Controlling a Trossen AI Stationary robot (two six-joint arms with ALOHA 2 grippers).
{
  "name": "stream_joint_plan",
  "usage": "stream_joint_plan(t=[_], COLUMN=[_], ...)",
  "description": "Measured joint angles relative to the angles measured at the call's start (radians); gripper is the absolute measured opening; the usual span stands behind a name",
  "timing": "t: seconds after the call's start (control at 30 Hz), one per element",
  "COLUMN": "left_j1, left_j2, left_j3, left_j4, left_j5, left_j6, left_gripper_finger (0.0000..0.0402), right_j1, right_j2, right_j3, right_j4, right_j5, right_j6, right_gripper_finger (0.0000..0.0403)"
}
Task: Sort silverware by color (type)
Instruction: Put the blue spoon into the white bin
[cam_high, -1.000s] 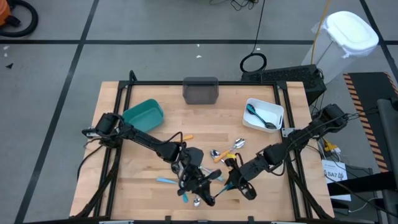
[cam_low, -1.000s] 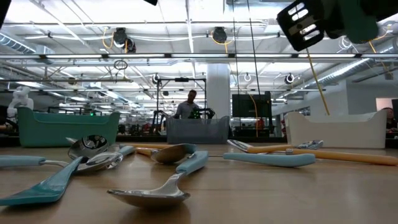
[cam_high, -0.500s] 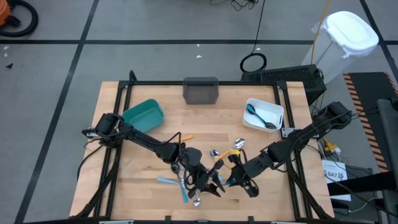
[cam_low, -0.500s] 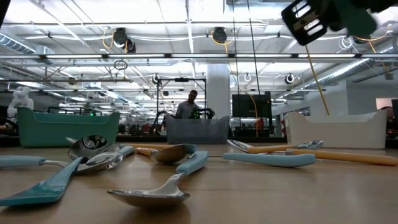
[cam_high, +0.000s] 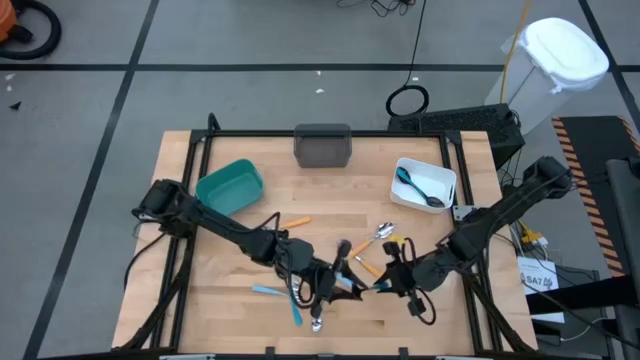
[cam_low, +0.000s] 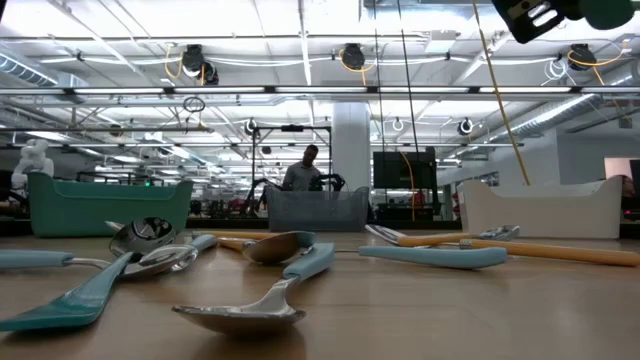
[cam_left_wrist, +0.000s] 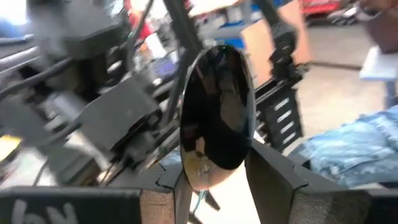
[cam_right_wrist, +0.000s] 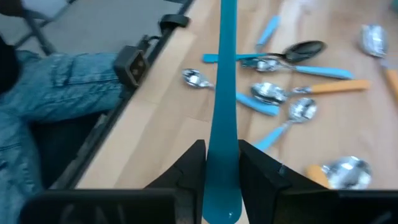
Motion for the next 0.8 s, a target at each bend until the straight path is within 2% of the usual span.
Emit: stream_joint_plan(t=[0.27,0.47,0.6,0.67,0.8], left_j1=[-0.023,-0.027,-0.034,-0.043,-0.053], left_j2=[-0.136,-0.202,-0.22,-0.228,-0.228], left_j3=[-0.001,-0.001,0.003,0.001,0.001], left_j4=[-0.246,-0.44,-0.461,-0.477,-0.473], left_j5=[-0.177,-0.245,-0.366,-0.413,-0.439], left_j6=[-0.082,-0.26,-0.391,-0.378,-0.353], left_gripper_finger=[0.0137,0.0137,0.0136,0.0136,0.0136], right_j1=[0.035,0.035,0.039,0.038,0.036], right_j2=[-0.057,-0.073,-0.066,-0.071,-0.069], right_j3=[0.003,0.003,-0.006,-0.003,-0.002], right_j4=[-0.04,-0.083,-0.138,-0.165,-0.215], right_j5=[0.156,0.231,0.206,0.216,0.257], right_j6=[0.03,0.054,0.054,0.082,0.13], right_gripper_finger=[0.0068,0.0068,0.0068,0.0068,0.0068])
